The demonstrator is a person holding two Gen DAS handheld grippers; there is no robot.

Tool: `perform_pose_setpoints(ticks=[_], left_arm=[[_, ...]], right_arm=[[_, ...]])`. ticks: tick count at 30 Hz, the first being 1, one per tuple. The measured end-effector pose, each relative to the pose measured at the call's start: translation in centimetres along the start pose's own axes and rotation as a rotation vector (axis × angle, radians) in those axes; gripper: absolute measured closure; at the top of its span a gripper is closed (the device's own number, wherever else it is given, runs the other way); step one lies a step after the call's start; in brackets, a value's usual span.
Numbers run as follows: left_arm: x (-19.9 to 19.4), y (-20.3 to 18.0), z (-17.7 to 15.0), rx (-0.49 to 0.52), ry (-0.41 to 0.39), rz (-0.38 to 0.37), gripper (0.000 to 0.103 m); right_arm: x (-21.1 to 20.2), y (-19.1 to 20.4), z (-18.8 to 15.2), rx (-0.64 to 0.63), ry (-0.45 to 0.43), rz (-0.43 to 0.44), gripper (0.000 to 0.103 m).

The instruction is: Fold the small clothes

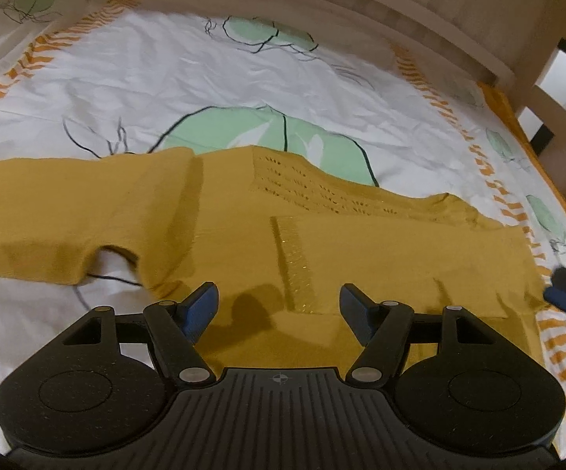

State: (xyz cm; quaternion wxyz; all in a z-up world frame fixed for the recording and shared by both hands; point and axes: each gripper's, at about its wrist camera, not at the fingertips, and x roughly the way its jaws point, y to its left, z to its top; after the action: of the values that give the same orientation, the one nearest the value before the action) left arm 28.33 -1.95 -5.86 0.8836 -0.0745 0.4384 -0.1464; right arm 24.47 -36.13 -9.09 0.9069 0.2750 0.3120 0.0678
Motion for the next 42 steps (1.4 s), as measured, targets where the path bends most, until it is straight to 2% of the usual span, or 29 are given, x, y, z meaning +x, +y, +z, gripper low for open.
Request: perform_pose_setpoints(ticks=[6, 8, 15, 21, 23, 42], left_arm=[[0.8, -0.8, -0.4, 0.011, 0.012, 0.023, 0.036], [0.7, -1.1, -0.6, 0.024, 0.012, 0.03, 0.036], [-0.2, -1.5, -1.1, 0.038, -0.004, 0.032, 0.036], [-1.8, -1.8, -1.1, 0.049, -0.032, 0.031, 0.036], [-2.2, -2.0, -1.1, 0.058, -0.034, 0.031, 0.036], [-5.8, -3.0, -2.2, 0.087, -0.069, 0.016, 0.036]], right_arm=[[-1.0, -1.4, -0.7, 0.016, -0.016, -0.009, 0.018], [-1.2, -1.5, -0.9, 0.01, -0.021, -0.008, 0.014], [-2.2, -1.5, -1.0, 0.011, -0.045, 0.001, 0.011], [-3.0, -0.4, -1.1, -0.01, -0.045, 0.012, 0.008], [-3.3, 0.0, -1.1, -0.018, -0.044, 0.02, 0.004], [-6.8, 2.4, -1.5, -0.044, -0.068, 0.034, 0.0]])
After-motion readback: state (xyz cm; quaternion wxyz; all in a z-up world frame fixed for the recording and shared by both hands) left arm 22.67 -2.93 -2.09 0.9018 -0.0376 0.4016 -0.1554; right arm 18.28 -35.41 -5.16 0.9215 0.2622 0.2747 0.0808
